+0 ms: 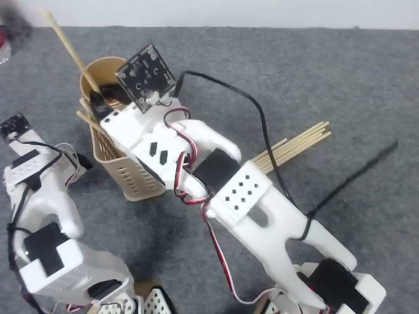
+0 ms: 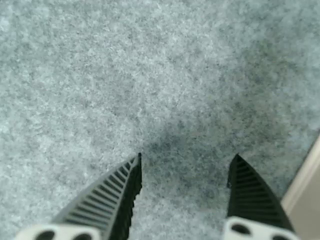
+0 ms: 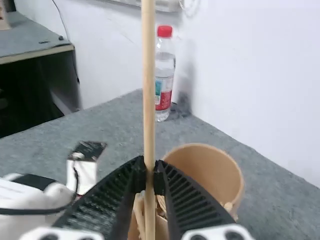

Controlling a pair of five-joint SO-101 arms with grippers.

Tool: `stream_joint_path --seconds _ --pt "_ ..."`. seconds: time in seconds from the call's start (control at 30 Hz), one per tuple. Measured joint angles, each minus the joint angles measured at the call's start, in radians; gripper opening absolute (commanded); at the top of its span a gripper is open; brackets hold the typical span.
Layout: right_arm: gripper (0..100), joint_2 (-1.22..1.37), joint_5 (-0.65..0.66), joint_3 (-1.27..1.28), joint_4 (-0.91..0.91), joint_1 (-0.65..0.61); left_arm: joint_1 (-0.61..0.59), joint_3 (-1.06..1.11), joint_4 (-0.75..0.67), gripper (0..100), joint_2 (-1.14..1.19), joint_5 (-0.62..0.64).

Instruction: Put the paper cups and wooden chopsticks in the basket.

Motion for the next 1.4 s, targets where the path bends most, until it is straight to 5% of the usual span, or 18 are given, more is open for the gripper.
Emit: stream_joint_path --seconds 0.3,0.5,0.8,0.97,1.17,1.4 --pt "1.6 0.0 0.087 0.198 -0.245 0.002 0.0 0.0 0.0 26 0.0 0.0" --pt "27.9 -0.012 0.1 0.207 -0.258 -0.005 0.0 0.0 0.0 26 0.0 0.0" --pt "17.2 -0.204 0.198 0.207 0.006 -0.012 0.0 0.0 0.0 26 0.0 0.0" --pt "17.3 -0.371 0.242 0.206 0.327 0.14 0.0 0.0 0.0 26 0.0 0.0" --pt "17.3 -0.405 0.548 0.236 0.638 0.419 0.0 0.0 0.0 26 0.0 0.0" --pt "17.3 -0.219 1.082 0.333 0.827 0.509 0.0 0.0 0.0 26 0.0 0.0"
